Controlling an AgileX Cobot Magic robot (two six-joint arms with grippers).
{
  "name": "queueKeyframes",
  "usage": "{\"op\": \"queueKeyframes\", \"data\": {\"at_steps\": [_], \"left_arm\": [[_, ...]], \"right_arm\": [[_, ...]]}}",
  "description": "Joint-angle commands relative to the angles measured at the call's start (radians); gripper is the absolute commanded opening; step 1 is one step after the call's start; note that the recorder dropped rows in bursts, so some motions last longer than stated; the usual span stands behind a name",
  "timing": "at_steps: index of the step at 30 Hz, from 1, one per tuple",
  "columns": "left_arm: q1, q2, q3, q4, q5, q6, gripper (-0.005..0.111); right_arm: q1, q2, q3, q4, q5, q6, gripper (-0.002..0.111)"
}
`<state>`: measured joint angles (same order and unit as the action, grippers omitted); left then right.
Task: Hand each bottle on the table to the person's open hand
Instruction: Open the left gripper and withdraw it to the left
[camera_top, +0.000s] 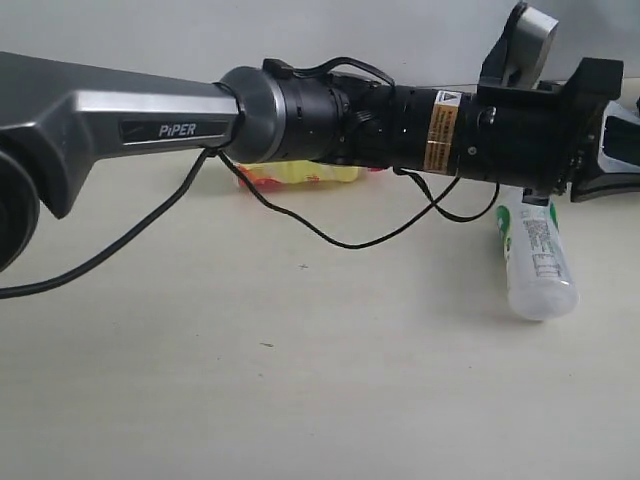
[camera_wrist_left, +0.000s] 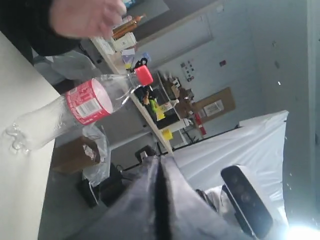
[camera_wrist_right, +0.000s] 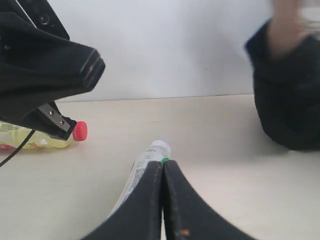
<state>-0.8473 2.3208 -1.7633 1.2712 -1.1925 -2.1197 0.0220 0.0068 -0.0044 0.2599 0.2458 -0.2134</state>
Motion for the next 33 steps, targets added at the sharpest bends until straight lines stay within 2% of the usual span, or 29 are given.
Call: {"op": "queueKeyframes", "data": {"at_steps": [1, 2, 3, 5, 8, 12, 16, 19, 27, 28, 29, 30, 33], "left_arm": [[0.002, -0.065, -0.007, 0.176, -0.029, -0.005, 0.0], [0.002, -0.077, -0.007, 0.226, -0.029, -0.005, 0.0], [0.006, -0.115, -0.005, 0.361, -0.029, -0.005, 0.0], [0.017, -0.184, 0.05, 0.468, -0.029, -0.005, 0.0], [0.055, -0.287, 0.148, 0.473, -0.029, -0.005, 0.0], [0.167, -0.431, 0.344, 0.473, -0.029, -0.005, 0.0], [0.295, -0.487, 0.501, 0.473, -0.029, 0.0, 0.0], [0.376, -0.487, 0.555, 0.473, -0.029, 0.022, 0.0], [0.579, -0.487, 0.708, 0.473, -0.029, 0.244, 0.0], [0.635, -0.487, 0.74, 0.473, 0.003, 0.262, 0.0], [0.662, -0.487, 0.756, 0.473, 0.034, 0.261, 0.0], [0.71, -0.487, 0.785, 0.473, 0.109, 0.261, 0.0], [0.788, -0.488, 0.839, 0.473, 0.255, 0.253, 0.0]], "right_arm": [[0.002, -0.007, 0.004, 0.002, -0.009, 0.001, 0.0], [0.002, -0.007, 0.004, 0.002, -0.009, 0.001, 0.0], [0.002, -0.007, 0.004, 0.002, -0.009, 0.001, 0.0], [0.002, -0.007, 0.004, 0.002, -0.009, 0.001, 0.0], [0.002, -0.007, 0.004, 0.002, -0.009, 0.001, 0.0], [0.002, -0.007, 0.004, 0.002, -0.009, 0.001, 0.0], [0.002, -0.007, 0.004, 0.002, -0.009, 0.001, 0.0], [0.002, -0.007, 0.004, 0.002, -0.009, 0.001, 0.0], [0.002, -0.007, 0.004, 0.002, -0.007, 0.001, 0.0], [0.002, -0.007, 0.004, 0.002, -0.007, 0.001, 0.0], [0.002, -0.007, 0.004, 0.002, -0.007, 0.001, 0.0], [0.002, -0.007, 0.004, 0.002, -0.007, 0.001, 0.0], [0.002, -0.007, 0.004, 0.002, -0.007, 0.001, 0.0]]}}
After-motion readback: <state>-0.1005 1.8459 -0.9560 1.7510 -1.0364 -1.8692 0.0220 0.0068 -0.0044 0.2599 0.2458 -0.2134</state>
